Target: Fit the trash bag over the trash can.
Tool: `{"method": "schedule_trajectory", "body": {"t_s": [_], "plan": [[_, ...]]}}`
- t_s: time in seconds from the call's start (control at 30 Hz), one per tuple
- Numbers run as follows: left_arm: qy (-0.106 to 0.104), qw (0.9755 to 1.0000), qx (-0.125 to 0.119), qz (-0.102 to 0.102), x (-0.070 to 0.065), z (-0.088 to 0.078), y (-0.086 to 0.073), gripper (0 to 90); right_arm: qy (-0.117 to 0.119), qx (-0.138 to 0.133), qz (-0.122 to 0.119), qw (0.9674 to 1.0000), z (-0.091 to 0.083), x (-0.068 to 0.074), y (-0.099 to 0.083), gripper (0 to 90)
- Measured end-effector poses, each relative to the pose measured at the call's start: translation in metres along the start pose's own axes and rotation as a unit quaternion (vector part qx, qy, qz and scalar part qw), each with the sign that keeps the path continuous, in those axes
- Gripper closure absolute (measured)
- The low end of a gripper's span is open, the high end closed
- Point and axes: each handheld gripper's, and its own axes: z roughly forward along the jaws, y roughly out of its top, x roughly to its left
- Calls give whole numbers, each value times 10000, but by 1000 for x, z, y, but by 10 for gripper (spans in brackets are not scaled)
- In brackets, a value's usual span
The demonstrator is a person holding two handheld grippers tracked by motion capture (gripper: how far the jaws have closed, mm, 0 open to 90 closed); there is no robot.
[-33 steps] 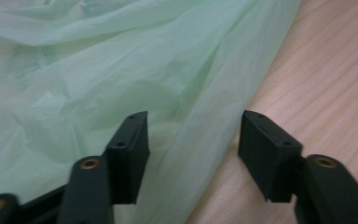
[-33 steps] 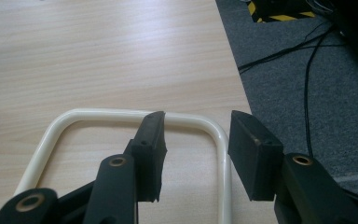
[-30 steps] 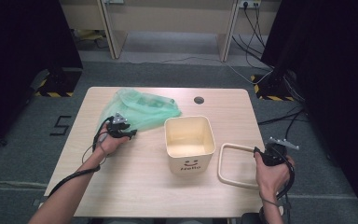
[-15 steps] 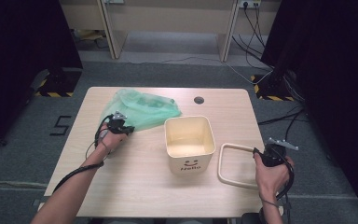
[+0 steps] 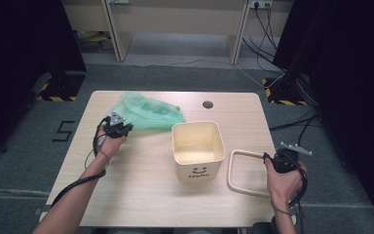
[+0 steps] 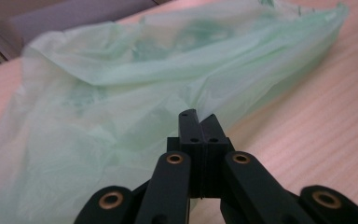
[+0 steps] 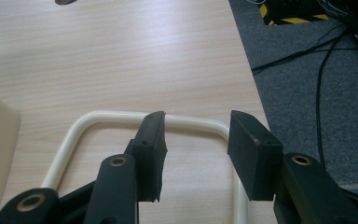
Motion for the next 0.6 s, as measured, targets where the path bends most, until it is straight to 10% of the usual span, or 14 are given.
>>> {"method": "schedule_trajectory", "body": {"t_s": [0.6], "plan": [[413, 9937, -1027, -168, 9, -36, 24, 900, 417, -315, -246, 9983, -19, 34, 30, 562]]}}
